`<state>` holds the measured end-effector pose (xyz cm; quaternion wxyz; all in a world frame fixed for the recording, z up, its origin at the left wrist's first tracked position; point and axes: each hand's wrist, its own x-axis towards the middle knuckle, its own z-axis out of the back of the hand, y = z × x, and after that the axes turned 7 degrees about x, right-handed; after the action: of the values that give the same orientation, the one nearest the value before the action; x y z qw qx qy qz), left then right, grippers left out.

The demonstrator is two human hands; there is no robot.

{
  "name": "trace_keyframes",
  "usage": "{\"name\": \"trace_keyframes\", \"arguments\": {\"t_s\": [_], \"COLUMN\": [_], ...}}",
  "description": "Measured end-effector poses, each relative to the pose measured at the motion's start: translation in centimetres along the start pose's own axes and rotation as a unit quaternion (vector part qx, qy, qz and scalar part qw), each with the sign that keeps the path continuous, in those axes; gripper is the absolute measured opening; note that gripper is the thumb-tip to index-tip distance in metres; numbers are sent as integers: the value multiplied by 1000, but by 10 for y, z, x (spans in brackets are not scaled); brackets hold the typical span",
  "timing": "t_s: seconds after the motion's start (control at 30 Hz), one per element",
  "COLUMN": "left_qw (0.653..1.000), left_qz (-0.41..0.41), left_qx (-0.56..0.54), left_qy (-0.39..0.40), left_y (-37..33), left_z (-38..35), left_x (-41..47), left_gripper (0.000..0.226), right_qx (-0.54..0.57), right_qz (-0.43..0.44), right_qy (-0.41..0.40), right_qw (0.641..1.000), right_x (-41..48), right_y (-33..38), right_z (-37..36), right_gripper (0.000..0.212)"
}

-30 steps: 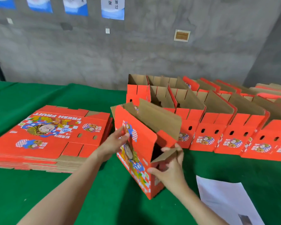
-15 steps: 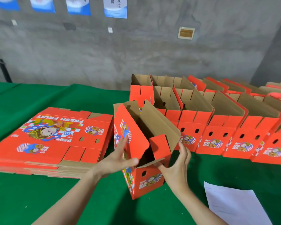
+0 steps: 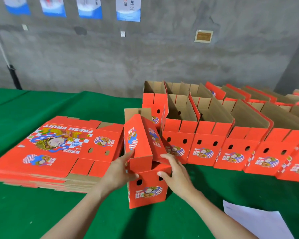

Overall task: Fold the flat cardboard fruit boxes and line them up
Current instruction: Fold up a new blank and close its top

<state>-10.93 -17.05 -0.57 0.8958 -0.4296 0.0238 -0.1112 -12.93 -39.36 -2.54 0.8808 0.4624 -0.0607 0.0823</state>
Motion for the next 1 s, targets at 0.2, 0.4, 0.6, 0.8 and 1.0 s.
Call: {"name": "trace_keyframes", "arguments": {"t_s": [0.2, 0.4, 0.6, 0.8, 1.0], "left_qw": [993, 987, 995, 994, 994], "left_qz": [1, -7, 21, -1, 6], "left_qx": [93, 154, 96, 108, 107], "left_qy": [-78, -53, -18, 16, 28], "left_y": [7, 10, 23, 27, 22], "left_z": [6, 8, 19, 26, 24], "left_x": [29, 83, 135, 177, 205], "left_gripper": [68, 62, 66, 45, 51], "right_qx": [-91, -269, -222, -169, -273], "right_qz": [39, 21, -5, -17, -2], "right_qy": [-25, -17, -54, -113, -126], "right_qw": [995, 963, 973, 979, 954], "right_x": [34, 84, 118, 150, 174], "right_y": [17, 24, 19, 13, 9], "right_z": [-17, -18, -20, -20, -13], "right_gripper": [65, 62, 71, 72, 76]}}
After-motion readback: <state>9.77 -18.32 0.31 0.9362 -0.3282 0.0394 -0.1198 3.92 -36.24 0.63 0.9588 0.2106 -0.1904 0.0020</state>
